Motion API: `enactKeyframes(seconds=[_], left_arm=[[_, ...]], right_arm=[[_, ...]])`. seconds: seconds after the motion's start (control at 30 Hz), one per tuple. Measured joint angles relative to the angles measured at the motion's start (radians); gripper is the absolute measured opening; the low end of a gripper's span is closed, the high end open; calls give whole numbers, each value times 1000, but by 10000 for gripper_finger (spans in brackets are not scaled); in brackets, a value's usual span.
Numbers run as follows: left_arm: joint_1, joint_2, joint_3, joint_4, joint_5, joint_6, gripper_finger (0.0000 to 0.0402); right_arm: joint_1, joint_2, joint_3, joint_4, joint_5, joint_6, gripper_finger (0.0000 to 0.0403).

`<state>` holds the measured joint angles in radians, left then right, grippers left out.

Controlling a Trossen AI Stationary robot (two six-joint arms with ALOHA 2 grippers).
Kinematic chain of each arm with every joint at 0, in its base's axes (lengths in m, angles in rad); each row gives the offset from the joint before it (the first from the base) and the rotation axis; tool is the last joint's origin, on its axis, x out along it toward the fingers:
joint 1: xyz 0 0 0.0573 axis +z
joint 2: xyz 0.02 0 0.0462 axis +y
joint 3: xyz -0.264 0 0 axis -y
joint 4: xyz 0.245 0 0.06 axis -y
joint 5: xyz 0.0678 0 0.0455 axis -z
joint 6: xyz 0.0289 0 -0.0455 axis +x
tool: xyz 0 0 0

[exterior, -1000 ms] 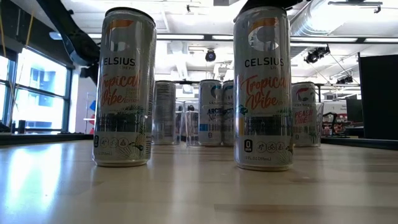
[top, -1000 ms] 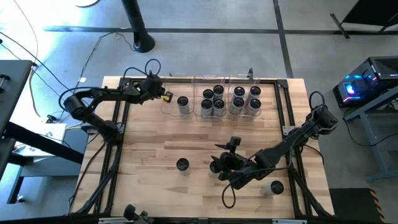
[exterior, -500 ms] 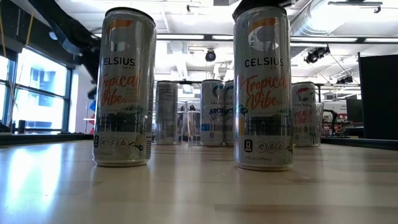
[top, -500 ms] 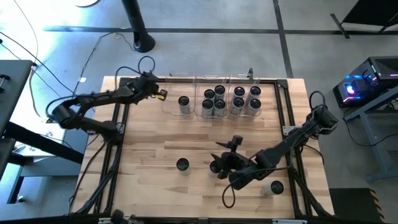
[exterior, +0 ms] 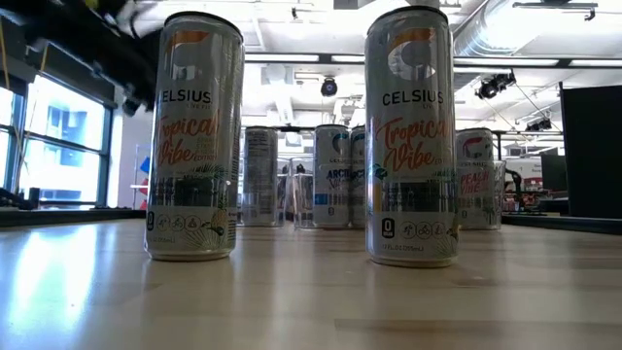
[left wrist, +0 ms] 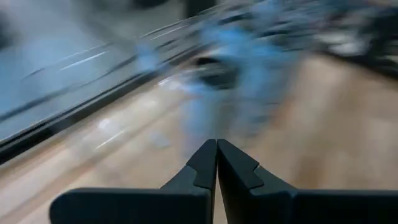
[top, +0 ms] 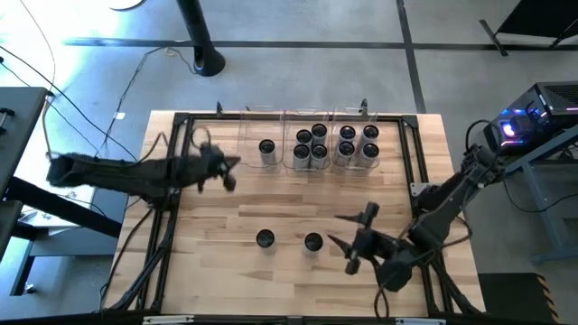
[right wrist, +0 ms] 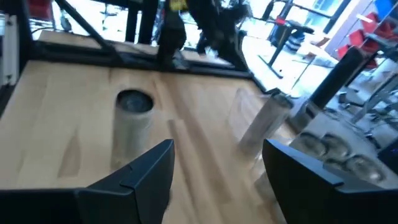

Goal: Sort soda cans
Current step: Put the top left white-yellow soda can into the left transparent bin

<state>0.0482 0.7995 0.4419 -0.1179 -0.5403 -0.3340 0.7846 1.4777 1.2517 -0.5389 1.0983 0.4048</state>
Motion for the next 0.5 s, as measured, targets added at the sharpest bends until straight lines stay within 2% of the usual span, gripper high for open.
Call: enactKeyframes(seconds=[0.13, 0.27, 0.37, 0.5], left_arm=[[-297, 10, 2, 104, -107, 51, 1], [-533, 64, 20, 165, -206, 100, 1], [-642, 108, 37, 190, -217, 92, 1], [-700, 160, 38, 246, -206, 60, 2]], right_arm=[[22, 28, -82, 31, -3, 147, 238], [21, 49, -164, 69, -3, 285, 238], [21, 50, -209, 113, 1, 318, 238], [21, 50, -219, 140, 2, 307, 238]])
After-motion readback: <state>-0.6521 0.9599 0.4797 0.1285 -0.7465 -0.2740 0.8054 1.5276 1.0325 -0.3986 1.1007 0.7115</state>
